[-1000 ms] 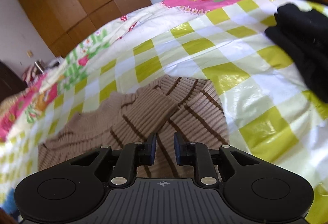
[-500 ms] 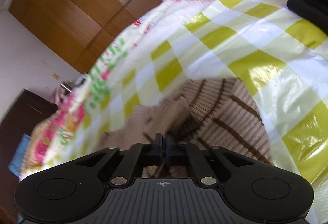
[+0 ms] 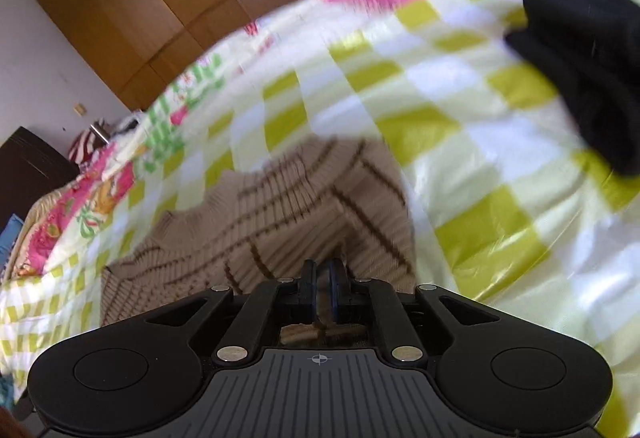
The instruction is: Fold small clothes
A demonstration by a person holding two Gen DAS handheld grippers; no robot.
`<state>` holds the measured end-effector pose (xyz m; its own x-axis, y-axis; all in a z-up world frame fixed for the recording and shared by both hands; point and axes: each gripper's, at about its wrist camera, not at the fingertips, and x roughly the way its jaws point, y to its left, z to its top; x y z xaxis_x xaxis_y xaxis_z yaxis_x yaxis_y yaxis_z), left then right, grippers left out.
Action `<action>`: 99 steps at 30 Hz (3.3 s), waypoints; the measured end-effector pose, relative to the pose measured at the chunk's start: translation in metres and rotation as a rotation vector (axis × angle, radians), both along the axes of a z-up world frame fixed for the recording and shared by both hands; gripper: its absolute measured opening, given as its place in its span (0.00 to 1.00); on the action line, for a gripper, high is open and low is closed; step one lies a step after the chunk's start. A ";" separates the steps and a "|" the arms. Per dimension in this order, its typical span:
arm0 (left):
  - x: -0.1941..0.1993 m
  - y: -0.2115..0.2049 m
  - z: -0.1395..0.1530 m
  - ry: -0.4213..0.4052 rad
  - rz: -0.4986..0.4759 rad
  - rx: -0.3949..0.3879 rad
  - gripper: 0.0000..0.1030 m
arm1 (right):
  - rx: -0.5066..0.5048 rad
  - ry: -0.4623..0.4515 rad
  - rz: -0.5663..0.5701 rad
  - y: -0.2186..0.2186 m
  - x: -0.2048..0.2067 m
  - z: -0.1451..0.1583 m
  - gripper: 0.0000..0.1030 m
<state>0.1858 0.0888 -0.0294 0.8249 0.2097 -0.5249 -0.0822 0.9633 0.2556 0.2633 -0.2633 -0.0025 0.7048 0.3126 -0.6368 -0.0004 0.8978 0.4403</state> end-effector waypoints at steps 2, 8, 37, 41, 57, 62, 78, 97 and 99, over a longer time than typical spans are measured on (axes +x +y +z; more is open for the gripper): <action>0.002 0.004 0.007 -0.022 0.007 -0.023 1.00 | -0.072 -0.074 -0.005 0.007 -0.012 0.017 0.10; 0.023 0.005 -0.021 0.015 0.080 0.078 1.00 | -0.128 -0.146 0.252 0.083 -0.006 0.025 0.10; 0.000 0.034 -0.038 0.021 0.119 -0.135 1.00 | -0.331 -0.072 0.838 0.354 0.116 -0.036 0.06; -0.003 0.040 -0.035 0.013 0.149 -0.151 1.00 | -0.331 -0.091 0.827 0.350 0.111 -0.031 0.10; -0.003 0.033 -0.033 0.059 0.160 -0.050 1.00 | -0.383 -0.153 0.616 0.218 0.049 -0.016 0.15; -0.021 0.031 -0.011 -0.023 0.192 -0.056 1.00 | -0.341 -0.109 0.447 0.168 0.060 -0.017 0.16; 0.054 0.021 -0.026 0.076 0.134 -0.029 1.00 | -0.298 -0.118 0.208 0.046 0.031 -0.016 0.22; 0.042 -0.015 -0.009 0.040 0.032 0.076 1.00 | -0.272 -0.179 0.234 0.030 0.013 -0.011 0.24; 0.039 -0.014 -0.005 0.034 0.031 0.064 1.00 | -0.290 -0.188 0.233 0.030 0.005 -0.008 0.24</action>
